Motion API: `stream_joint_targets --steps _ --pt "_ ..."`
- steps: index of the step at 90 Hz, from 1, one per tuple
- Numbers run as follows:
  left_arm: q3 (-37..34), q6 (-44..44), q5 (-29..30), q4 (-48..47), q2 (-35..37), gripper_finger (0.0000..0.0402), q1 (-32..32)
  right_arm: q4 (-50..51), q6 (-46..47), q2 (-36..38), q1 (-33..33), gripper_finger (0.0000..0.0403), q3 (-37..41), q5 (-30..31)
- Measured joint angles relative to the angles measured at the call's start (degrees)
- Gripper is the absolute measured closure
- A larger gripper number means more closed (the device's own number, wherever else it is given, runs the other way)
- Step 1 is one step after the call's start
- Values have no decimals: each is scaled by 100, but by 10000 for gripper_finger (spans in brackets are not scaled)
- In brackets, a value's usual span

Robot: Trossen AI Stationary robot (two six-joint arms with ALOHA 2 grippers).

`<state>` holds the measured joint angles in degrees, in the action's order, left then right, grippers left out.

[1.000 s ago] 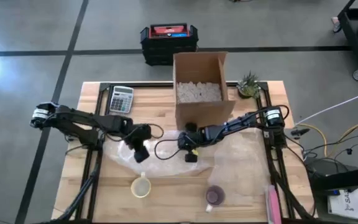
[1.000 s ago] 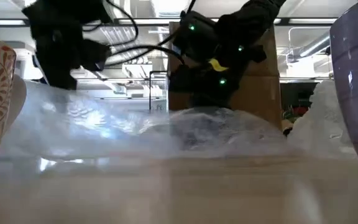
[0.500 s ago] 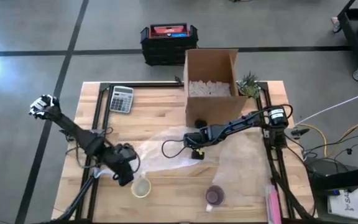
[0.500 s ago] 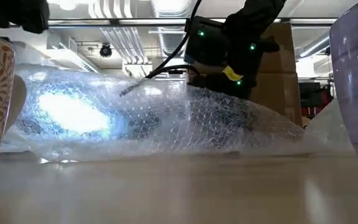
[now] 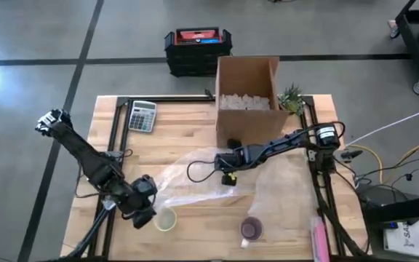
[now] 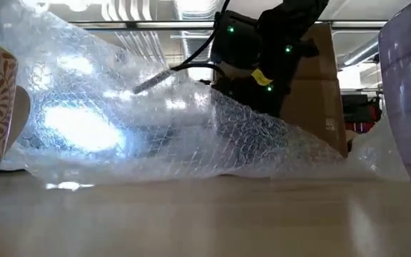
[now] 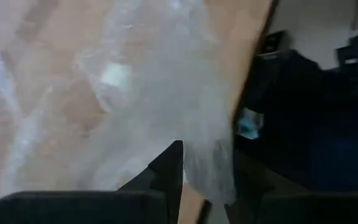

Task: Wrap mug
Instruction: Wrap the orange patterned mug with the left transparent bubble wrap

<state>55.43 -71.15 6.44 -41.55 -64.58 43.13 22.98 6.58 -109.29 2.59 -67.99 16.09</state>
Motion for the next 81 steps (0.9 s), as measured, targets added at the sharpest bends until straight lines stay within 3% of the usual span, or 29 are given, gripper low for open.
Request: stream_joint_targets --steps 13,29,57,70,81 --pt "35 122 468 -104 -58 326 64 -357 -63 121 -2 403 -9 2" --pt "-302 -355 430 -101 -317 316 112 -409 -120 240 -2 403 -13 -2" --pt "-620 -652 -742 417 -471 212 117 -783 -126 246 4 403 -21 -742" --pt "-248 -654 -650 116 -180 187 112 -811 -142 258 4 403 -105 -1053" --pt "174 -498 -141 -576 54 186 120 -787 -197 258 9 402 -105 -1130"
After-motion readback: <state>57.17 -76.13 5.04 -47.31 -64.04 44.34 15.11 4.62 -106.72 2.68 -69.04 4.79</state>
